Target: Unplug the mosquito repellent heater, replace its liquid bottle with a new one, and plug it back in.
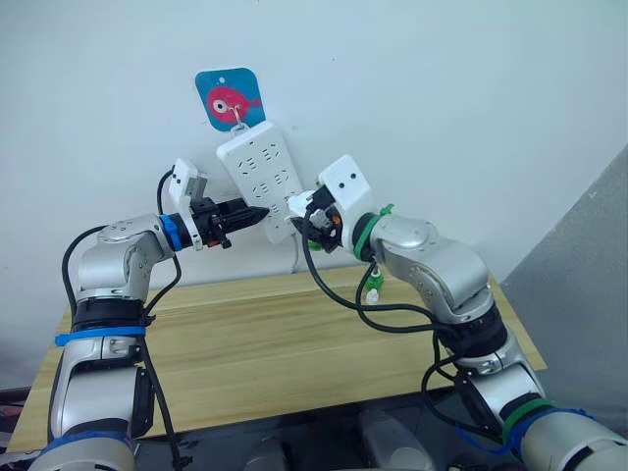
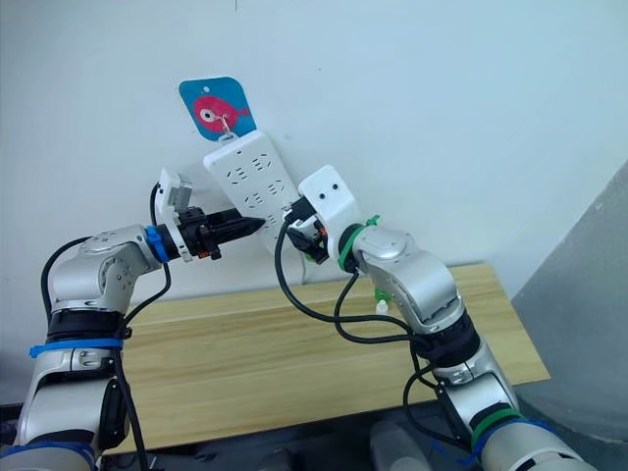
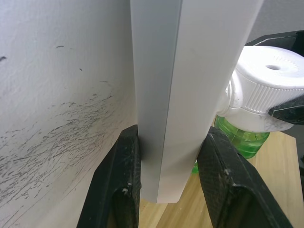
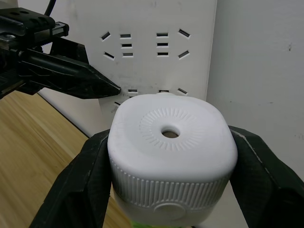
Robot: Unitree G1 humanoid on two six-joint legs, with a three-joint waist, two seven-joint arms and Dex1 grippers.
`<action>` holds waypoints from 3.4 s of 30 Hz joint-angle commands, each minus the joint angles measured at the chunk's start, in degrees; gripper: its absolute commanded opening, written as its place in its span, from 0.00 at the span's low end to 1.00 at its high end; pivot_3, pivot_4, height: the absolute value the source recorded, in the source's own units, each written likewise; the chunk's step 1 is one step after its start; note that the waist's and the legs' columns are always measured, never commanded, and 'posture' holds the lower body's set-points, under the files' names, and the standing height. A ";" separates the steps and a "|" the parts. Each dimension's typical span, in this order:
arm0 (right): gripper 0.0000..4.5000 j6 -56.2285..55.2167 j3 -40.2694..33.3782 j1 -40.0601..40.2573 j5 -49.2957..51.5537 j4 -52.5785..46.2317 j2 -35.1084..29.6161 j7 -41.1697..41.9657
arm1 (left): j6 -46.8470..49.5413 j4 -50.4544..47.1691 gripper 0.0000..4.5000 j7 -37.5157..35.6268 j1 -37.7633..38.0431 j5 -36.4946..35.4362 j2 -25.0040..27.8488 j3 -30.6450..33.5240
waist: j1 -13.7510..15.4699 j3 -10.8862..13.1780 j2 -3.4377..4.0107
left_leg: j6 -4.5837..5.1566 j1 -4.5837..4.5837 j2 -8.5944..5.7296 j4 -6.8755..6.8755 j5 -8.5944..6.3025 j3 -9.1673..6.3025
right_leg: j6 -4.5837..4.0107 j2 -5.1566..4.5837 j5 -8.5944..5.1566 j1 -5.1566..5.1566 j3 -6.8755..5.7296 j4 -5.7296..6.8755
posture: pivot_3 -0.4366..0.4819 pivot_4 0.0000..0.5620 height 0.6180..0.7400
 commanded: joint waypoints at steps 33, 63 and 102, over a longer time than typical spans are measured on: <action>0.67 -18.26 -0.07 -2.14 -7.94 14.92 9.34 -0.04 | 5.49 -7.64 0.29 0.25 0.15 -4.49 -1.22 2.04 | -0.69 0.01 0.02 | -0.07 0.16 0.12 -0.02 0.18 -0.23 | -0.10 0.27 0.06 0.01 -0.13 0.27 | 0.25 0.15 1.00; 1.00 6.16 -2.73 10.59 0.69 -19.29 -4.38 7.90 | -12.86 5.99 0.36 3.49 -4.06 3.47 0.78 1.87 | 0.11 0.02 0.00 | -0.54 0.17 -0.13 -0.81 0.63 -0.40 | -0.01 -0.04 -0.18 0.00 -0.34 -0.01 | 0.23 0.17 1.00; 0.00 -18.59 6.50 12.03 -2.61 -2.56 0.79 9.25 | -4.23 -54.44 1.00 11.17 50.46 -9.61 4.42 17.85 | 5.73 0.15 -0.28 | -0.55 0.32 0.14 -1.10 0.63 -0.32 | -0.33 -0.21 -0.35 -0.02 -0.32 -0.04 | 0.44 0.15 1.00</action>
